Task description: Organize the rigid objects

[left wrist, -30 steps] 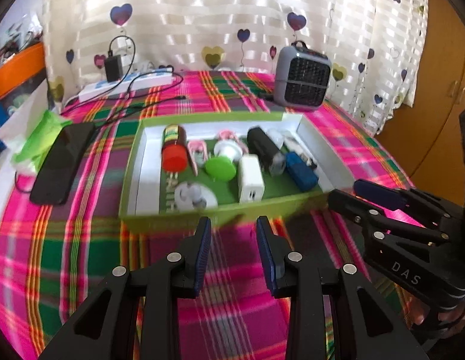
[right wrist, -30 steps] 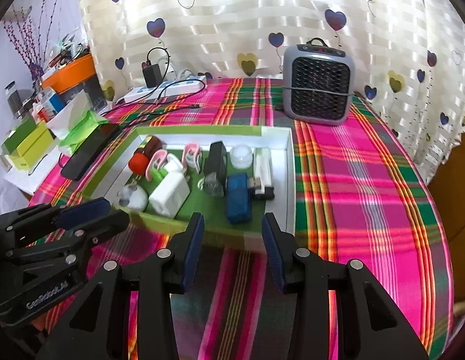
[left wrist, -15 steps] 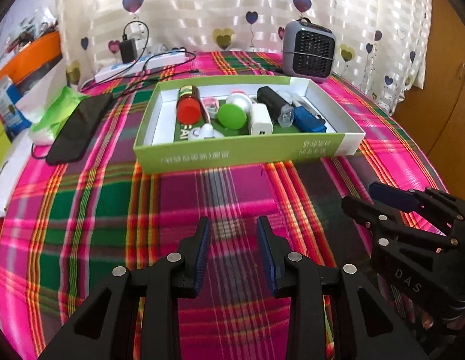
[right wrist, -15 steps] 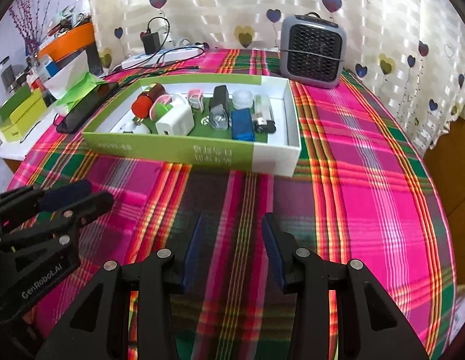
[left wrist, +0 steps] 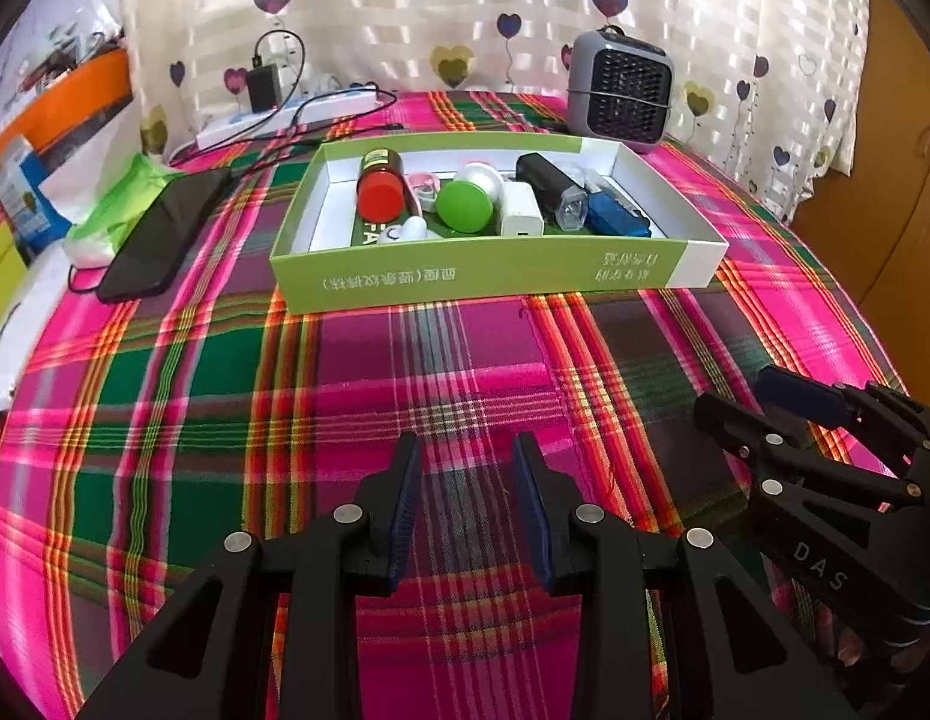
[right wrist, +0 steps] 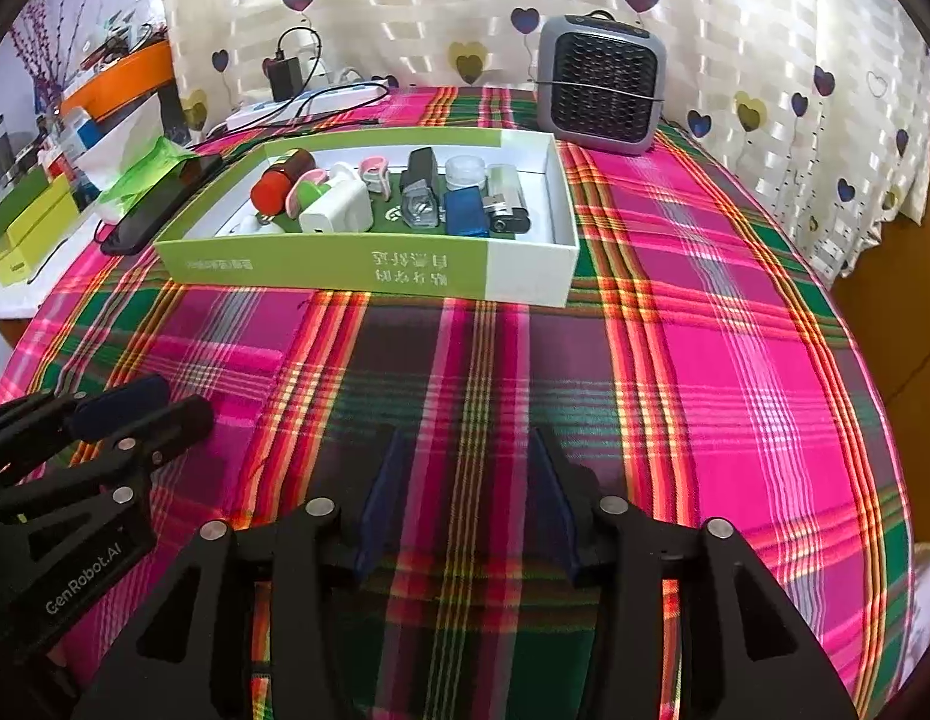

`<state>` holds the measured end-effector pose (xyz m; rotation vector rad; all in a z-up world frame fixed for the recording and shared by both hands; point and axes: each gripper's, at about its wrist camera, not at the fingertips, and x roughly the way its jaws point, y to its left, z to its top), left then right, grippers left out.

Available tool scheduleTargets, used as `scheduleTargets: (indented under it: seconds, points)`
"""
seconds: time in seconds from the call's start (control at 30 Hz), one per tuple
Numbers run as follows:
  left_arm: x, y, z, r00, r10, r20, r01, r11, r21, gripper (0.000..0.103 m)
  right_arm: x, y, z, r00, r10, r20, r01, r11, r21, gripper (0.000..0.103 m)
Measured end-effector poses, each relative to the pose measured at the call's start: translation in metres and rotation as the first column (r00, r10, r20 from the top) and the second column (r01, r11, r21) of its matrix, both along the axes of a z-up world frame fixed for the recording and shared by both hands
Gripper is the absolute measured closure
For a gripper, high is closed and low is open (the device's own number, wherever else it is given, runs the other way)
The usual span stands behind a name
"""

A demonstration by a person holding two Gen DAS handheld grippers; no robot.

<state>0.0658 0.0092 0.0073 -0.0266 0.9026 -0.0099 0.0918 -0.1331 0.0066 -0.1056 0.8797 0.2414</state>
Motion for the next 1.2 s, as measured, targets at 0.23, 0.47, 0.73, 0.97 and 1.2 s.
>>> scheduleTargets:
  seconds: [0.23, 0.47, 0.73, 0.97, 1.2]
  points:
    - [-0.0005, -0.0049, -0.0009, 1.0, 0.004, 0.0, -0.004, 1.0, 0.026, 0.069, -0.0018, -0.0019, -0.0007, 1.0, -0.013, 0.005, 0.013, 1.0, 0.001, 0.053]
    - [-0.0002, -0.0083, -0.0014, 1.0, 0.006, 0.002, -0.006, 1.0, 0.03, 0.066, -0.0045, -0.0022, -0.0018, 1.0, -0.018, 0.013, 0.018, 1.0, 0.003, 0.051]
    - [-0.0003, -0.008, -0.0014, 1.0, 0.006, 0.001, -0.006, 1.0, 0.031, 0.066, -0.0046, -0.0026, -0.002, 1.0, -0.018, 0.014, 0.018, 1.0, 0.002, 0.051]
    - [-0.0003, -0.0079, -0.0013, 1.0, 0.006, 0.002, -0.006, 1.0, 0.026, 0.066, -0.0047, -0.0027, -0.0021, 1.0, -0.018, 0.014, 0.018, 1.0, 0.003, 0.051]
    - [-0.0006, -0.0072, -0.0014, 1.0, 0.006, 0.003, -0.006, 1.0, 0.028, 0.066, -0.0047, -0.0027, -0.0021, 1.0, -0.018, 0.014, 0.018, 1.0, 0.003, 0.051]
